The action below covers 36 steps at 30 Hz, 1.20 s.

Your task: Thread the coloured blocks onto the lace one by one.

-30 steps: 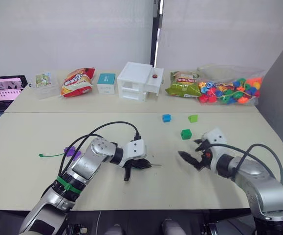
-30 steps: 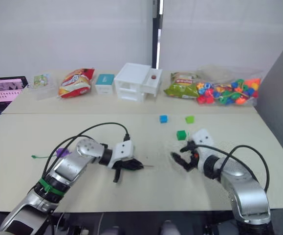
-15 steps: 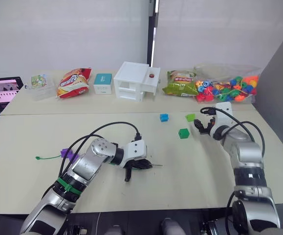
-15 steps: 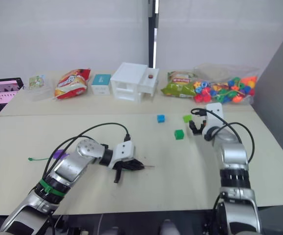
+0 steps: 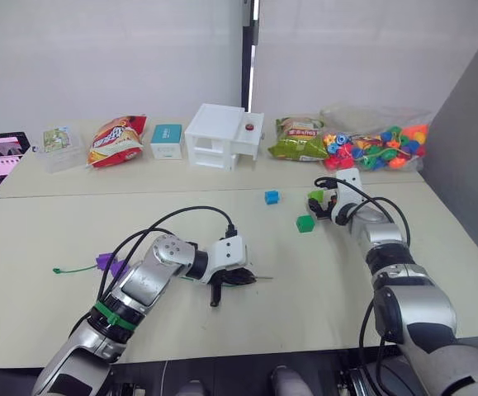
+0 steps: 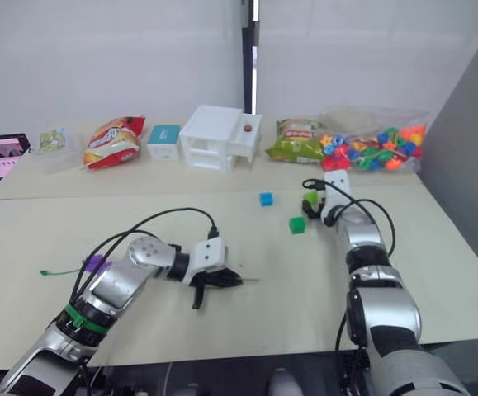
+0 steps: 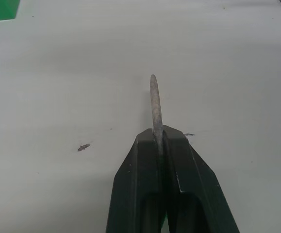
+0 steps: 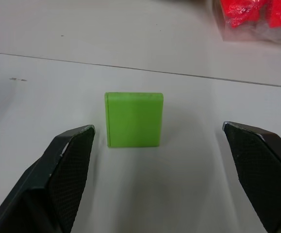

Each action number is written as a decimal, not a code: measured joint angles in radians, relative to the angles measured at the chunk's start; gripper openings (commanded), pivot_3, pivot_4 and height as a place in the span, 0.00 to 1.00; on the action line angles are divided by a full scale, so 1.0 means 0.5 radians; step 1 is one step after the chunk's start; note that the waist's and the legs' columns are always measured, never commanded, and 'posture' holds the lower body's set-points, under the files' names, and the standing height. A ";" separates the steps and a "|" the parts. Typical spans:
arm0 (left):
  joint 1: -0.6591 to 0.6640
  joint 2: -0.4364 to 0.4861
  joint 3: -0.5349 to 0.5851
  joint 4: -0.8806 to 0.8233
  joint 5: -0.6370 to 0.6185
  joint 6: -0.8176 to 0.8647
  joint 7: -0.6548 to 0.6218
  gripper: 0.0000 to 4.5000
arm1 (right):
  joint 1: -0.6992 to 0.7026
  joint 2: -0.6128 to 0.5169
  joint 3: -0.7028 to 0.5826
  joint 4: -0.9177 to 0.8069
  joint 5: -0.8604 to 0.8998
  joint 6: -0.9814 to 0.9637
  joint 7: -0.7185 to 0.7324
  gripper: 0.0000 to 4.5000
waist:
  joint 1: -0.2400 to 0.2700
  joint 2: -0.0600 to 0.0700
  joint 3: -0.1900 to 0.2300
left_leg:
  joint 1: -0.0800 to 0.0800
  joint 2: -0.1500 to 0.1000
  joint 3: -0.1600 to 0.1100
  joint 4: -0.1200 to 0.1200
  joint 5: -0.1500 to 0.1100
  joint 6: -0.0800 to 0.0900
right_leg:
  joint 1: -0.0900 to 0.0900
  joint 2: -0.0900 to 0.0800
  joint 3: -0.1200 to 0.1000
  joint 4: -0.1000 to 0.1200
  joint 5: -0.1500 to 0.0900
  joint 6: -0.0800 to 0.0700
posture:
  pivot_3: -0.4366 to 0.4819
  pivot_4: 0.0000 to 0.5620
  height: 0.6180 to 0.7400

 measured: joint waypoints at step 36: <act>0.065 0.048 0.035 -0.062 -0.072 0.051 0.012 0.00 | 1.334 0.490 -0.016 -4.003 0.545 2.303 -0.522 0.24 | 0.040 0.006 -0.002 | -0.013 -0.003 -0.006 0.006 0.001 -0.002 | -0.019 0.001 -0.001 0.026 0.000 0.000 | 0.48 0.27 1.00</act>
